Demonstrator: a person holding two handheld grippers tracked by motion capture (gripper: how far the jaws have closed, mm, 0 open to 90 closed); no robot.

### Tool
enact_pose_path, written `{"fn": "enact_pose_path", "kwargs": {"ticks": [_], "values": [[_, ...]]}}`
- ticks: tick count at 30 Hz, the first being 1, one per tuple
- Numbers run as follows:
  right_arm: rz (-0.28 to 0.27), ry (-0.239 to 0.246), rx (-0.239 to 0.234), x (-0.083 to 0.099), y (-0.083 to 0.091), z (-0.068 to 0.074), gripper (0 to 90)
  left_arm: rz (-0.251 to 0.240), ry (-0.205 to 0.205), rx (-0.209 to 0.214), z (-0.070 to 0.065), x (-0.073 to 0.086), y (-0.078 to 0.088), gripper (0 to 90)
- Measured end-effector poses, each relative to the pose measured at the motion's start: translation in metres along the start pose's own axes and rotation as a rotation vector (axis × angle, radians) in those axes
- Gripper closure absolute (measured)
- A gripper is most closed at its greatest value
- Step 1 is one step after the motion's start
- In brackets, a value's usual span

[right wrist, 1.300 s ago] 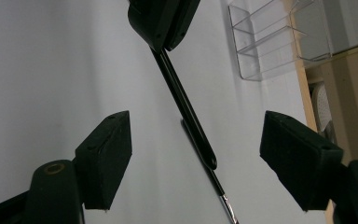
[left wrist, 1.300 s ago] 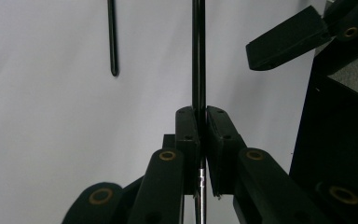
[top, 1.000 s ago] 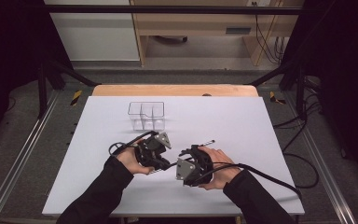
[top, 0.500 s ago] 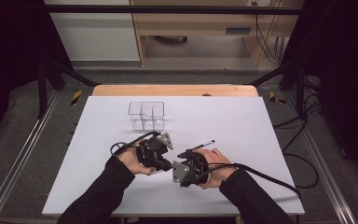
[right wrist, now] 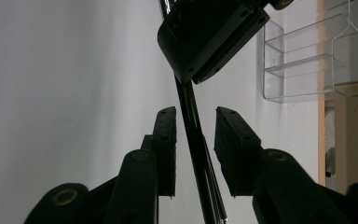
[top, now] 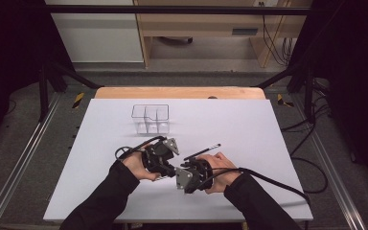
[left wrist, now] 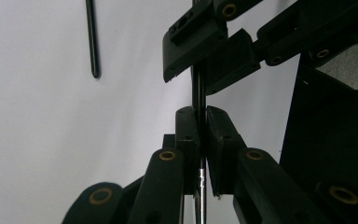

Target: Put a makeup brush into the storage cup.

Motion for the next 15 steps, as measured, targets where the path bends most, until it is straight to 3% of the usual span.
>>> {"fn": "enact_pose_path", "kwargs": {"ticks": [6, 15], "values": [[-0.002, 0.010, -0.016, -0.0003, -0.0016, 0.0003, 78.7, 0.002, 0.000, 0.010, 0.0005, 0.0010, -0.0009, 83.1], [0.006, 0.016, -0.041, 0.0003, -0.0032, 0.0014, 82.0, -0.008, 0.002, 0.018, 0.0009, 0.0029, -0.0011, 83.0]]}}
Point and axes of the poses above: each handheld gripper's, and its own axes: y roughly backward along the jaws, x roughly out of its underside, z roughly to its left, the point moved 1 cm from there along -y, roughly forward along the jaws, and after that the axes turned 9 degrees about -y, right-handed, at the moved point
